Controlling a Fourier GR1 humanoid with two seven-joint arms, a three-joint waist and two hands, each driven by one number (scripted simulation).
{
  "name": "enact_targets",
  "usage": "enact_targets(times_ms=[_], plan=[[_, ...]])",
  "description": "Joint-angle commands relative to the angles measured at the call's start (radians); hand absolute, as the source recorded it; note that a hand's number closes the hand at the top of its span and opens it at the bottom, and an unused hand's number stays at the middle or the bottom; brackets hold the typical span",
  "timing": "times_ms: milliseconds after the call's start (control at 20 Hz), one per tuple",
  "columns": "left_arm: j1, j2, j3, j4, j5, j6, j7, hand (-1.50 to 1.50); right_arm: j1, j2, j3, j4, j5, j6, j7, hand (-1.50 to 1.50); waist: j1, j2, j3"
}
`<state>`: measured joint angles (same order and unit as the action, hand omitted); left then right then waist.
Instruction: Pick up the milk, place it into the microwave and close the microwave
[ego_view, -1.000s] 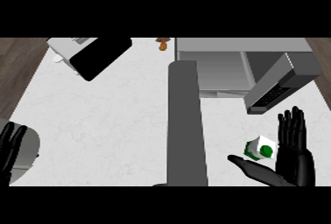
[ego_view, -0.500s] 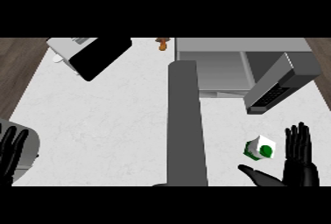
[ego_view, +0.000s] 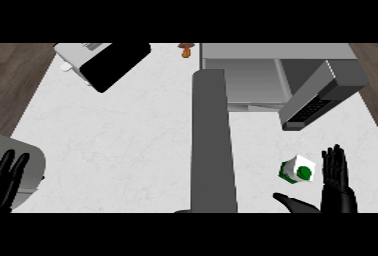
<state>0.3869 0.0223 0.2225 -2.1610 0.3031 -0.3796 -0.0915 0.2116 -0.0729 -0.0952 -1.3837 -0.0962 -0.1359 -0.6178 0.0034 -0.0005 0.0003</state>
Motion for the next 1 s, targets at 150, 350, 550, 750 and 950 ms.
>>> enact_targets(times_ms=[150,350,550,750,950], plan=[[-0.034,0.008,0.052,0.078,0.014,-0.037,-0.064,-1.5,-0.169,-0.024,-0.051,0.203,0.013,0.001,-0.047,-1.5,0.002,0.001,0.0],[-0.008,-0.021,0.015,-0.042,0.003,0.001,0.037,-1.5,-0.106,0.012,-0.045,0.193,0.029,-0.047,-0.079,-1.5,-0.001,0.0,0.0],[0.0,-0.022,-0.022,-0.011,-0.039,0.004,-0.004,-1.5,-0.253,-0.046,-0.163,0.451,0.001,-0.074,-0.143,-1.5,0.005,0.002,0.0],[-0.017,-0.009,0.015,-0.026,0.018,0.004,0.049,-1.5,-0.267,-0.049,-0.2,0.617,0.014,-0.097,-0.28,-1.5,0.004,0.002,0.001],[-0.031,0.005,0.027,0.045,0.012,-0.034,-0.008,-1.5,-0.268,-0.104,-0.207,0.641,-0.021,-0.002,-0.267,-1.5,0.0,0.001,0.0]])
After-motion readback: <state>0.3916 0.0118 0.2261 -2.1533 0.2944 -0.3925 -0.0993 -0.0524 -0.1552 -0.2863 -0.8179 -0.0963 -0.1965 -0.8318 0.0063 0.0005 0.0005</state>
